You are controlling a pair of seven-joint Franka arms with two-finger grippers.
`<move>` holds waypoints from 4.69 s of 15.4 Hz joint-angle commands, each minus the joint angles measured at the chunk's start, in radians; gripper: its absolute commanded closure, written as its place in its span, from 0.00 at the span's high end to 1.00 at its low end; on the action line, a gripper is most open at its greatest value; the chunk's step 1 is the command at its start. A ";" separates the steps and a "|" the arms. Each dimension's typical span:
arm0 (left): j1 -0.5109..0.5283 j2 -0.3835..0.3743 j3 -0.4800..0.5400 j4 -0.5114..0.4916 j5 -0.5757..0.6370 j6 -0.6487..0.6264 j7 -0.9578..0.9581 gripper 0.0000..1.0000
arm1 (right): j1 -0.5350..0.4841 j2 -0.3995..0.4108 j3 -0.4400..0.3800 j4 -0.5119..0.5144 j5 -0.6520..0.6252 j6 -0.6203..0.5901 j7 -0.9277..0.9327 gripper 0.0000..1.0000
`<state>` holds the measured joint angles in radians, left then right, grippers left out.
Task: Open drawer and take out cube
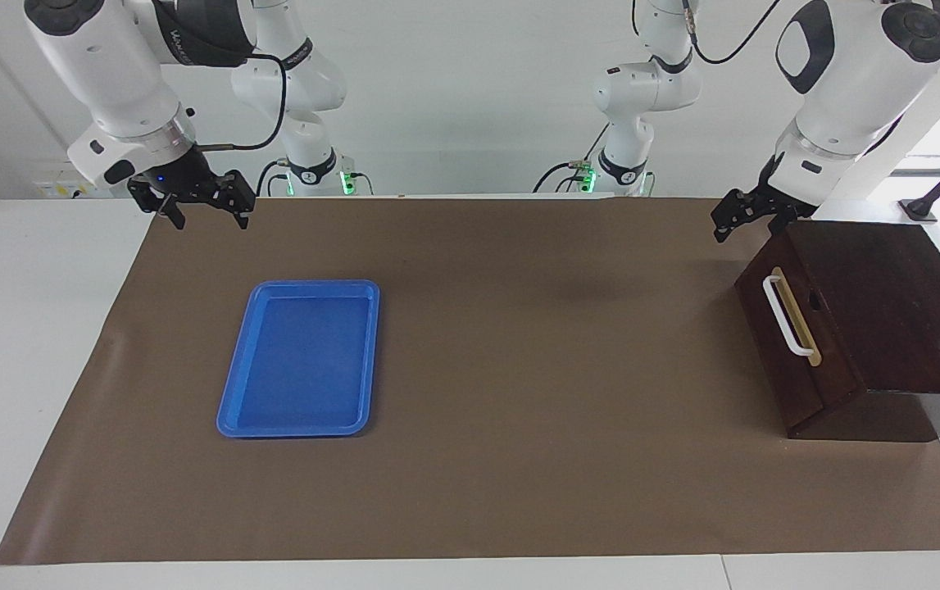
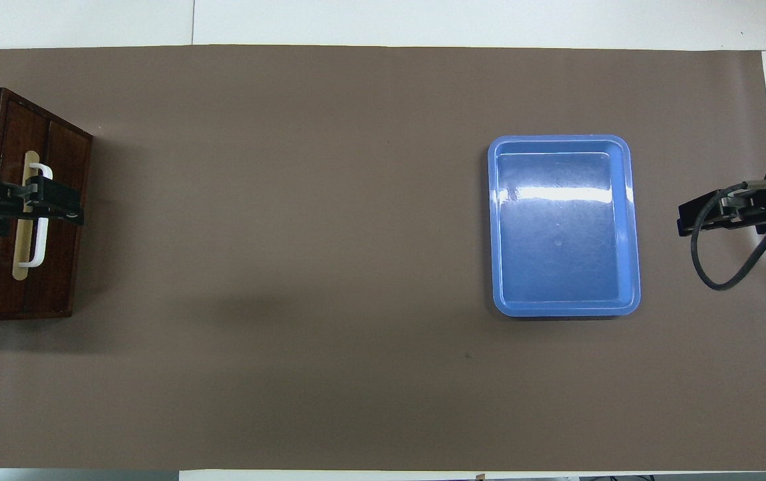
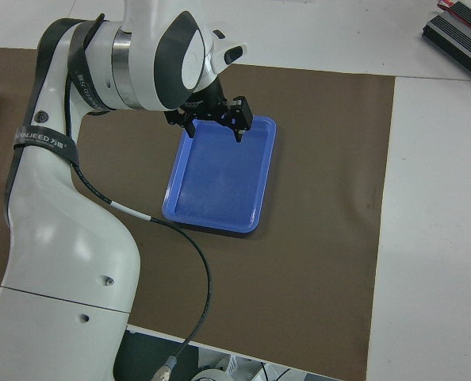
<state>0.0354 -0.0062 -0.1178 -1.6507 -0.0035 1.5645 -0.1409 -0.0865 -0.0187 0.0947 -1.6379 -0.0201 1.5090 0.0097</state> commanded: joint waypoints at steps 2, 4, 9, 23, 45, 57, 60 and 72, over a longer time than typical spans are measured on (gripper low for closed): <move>0.017 -0.006 0.007 -0.001 -0.019 0.017 0.064 1.00 | -0.021 -0.018 0.010 -0.016 0.019 -0.001 0.001 1.00; 0.017 -0.006 0.007 0.002 -0.019 0.006 0.063 1.00 | -0.021 -0.018 0.011 -0.016 0.019 0.002 0.001 1.00; 0.009 -0.003 0.007 -0.001 -0.018 0.028 0.066 1.00 | -0.021 -0.018 0.011 -0.017 0.019 0.007 0.001 1.00; 0.001 0.118 0.009 -0.196 0.272 0.431 0.211 1.00 | -0.021 -0.017 0.008 -0.020 0.017 0.066 -0.011 1.00; 0.057 0.147 0.006 -0.351 0.442 0.657 0.221 1.00 | -0.064 -0.015 0.007 -0.023 0.020 0.114 -0.046 1.00; -0.216 0.166 0.006 -0.282 0.284 0.540 -0.133 1.00 | -0.078 -0.017 0.005 -0.022 0.020 0.077 -0.080 1.00; -0.265 0.166 0.004 -0.285 0.280 0.531 -0.239 1.00 | -0.081 -0.017 0.005 -0.022 0.020 0.076 -0.085 1.00; -0.019 0.212 0.017 0.112 0.119 0.118 -0.294 1.00 | -0.079 -0.017 0.007 -0.023 0.022 0.076 -0.089 1.00</move>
<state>-0.0547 0.1744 -0.0949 -1.5796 0.1456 1.7100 -0.3983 -0.1434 -0.0188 0.0906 -1.6445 -0.0201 1.5895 -0.0446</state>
